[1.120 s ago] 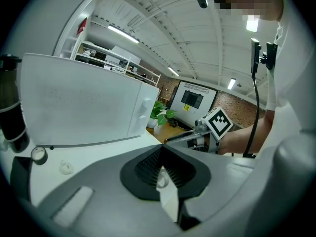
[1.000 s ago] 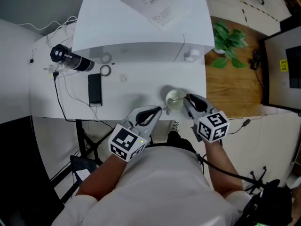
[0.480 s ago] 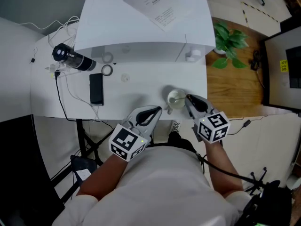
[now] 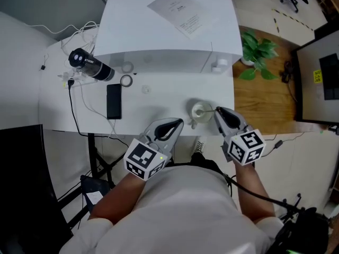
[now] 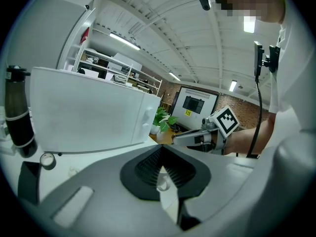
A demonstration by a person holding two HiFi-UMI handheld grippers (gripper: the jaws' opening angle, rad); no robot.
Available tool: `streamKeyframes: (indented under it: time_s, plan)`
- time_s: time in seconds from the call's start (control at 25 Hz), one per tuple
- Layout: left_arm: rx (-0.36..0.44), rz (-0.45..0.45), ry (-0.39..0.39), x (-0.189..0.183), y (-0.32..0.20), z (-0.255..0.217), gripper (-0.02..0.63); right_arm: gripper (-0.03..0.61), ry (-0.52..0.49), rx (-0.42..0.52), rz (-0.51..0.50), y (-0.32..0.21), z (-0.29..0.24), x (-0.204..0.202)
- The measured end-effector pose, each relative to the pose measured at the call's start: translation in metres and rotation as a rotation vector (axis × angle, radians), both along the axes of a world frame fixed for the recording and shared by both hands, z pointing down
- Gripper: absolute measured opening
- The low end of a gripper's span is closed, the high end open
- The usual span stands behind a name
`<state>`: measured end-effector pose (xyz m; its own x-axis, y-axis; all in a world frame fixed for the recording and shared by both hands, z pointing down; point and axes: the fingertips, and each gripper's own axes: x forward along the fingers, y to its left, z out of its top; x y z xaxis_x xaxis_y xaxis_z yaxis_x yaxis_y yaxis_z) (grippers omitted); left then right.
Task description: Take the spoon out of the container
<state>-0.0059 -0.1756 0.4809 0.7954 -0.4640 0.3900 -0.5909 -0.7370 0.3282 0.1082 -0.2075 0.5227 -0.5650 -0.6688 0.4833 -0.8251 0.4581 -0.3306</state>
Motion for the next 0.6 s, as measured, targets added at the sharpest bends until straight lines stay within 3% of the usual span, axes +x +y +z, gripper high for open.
streamKeyframes:
  time_s: [0.6]
  plan:
    - [0.103,0.002,0.01,-0.007,0.004,-0.039,0.005,0.057,-0.048,0.142,0.011,0.022,-0.082,0.003]
